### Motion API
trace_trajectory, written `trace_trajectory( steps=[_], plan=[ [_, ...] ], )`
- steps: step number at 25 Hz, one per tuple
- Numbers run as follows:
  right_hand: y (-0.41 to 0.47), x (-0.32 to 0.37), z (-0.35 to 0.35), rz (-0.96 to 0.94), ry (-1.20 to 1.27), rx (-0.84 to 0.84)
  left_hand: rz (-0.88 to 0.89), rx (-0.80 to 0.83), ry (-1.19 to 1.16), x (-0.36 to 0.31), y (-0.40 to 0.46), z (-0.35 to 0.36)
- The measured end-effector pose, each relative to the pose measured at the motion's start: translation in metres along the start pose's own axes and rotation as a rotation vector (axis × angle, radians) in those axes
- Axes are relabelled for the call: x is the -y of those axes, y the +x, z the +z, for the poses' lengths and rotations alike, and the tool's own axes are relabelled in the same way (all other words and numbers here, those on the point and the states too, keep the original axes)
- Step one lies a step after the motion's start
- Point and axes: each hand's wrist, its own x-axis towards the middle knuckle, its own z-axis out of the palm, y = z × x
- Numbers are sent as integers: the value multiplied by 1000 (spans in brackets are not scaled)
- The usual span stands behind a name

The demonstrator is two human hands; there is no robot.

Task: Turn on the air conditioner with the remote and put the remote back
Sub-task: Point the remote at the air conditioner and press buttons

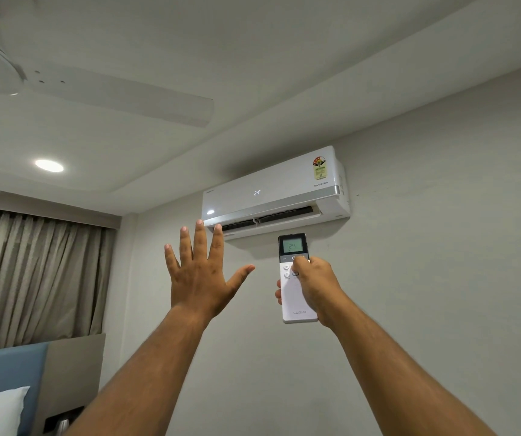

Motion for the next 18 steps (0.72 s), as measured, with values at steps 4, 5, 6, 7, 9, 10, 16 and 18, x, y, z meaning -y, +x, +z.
trace_trajectory(
  steps=[4,5,6,7,9,10,16,18],
  plan=[
    [0,0,-1,16,35,6,-13,8,-5,2,-1,2],
    [-1,-1,0,20,38,10,-19,11,-11,2,-1,2],
    [-1,-1,1,25,42,13,-25,14,-19,3,-1,2],
    [-2,-1,2,29,45,16,-30,16,-27,3,-1,2],
    [-3,-2,4,34,46,20,-39,23,-45,4,-1,2],
    [-3,-2,5,37,46,22,-43,26,-56,4,-2,2],
    [-6,-4,12,51,41,30,-77,45,-134,9,-5,2],
    [-7,-3,14,55,70,38,-102,59,-149,10,-6,3]
  ],
)
